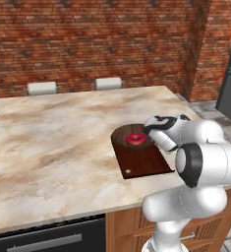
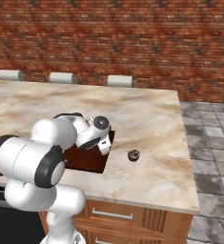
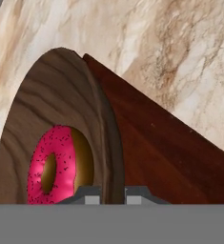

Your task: Place the bowl with donut and the cupcake onto the tray.

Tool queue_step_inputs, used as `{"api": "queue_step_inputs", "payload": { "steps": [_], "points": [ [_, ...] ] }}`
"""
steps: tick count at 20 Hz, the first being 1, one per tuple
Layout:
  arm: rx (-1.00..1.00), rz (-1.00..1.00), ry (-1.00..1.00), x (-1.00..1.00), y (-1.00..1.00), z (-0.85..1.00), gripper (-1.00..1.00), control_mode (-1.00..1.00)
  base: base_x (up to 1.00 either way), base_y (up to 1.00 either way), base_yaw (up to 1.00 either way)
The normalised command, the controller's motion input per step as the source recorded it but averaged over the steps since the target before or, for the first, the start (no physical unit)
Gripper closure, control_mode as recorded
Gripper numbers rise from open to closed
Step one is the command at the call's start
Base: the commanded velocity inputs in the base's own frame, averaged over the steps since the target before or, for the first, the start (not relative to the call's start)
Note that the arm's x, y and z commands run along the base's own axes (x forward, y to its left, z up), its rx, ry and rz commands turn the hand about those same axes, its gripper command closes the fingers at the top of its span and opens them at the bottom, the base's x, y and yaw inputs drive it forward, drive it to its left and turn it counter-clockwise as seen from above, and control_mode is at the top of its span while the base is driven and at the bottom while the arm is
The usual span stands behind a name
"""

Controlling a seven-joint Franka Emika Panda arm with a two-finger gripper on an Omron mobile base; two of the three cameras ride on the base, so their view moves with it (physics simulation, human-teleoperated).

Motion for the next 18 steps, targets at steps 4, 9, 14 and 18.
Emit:
{"api": "queue_step_inputs", "payload": {
  "steps": [4, 9, 14, 18],
  "points": [
    [0.02, 0.0, 0.0, 0.01, -0.08, -0.07, 1.0, -1.0, 0.0, 0.0, 0.0],
    [0.0, 0.0, 0.0, 0.0, -0.01, -0.04, 1.0, -1.0, 0.0, 0.0, 0.0],
    [0.0, 0.0, 0.0, 0.0, 0.0, -0.03, 1.0, -1.0, 0.0, 0.0, 0.0],
    [0.0, 0.0, 0.0, 0.0, 0.0, -0.04, 1.0, -1.0, 0.0, 0.0, 0.0]
  ]
}}
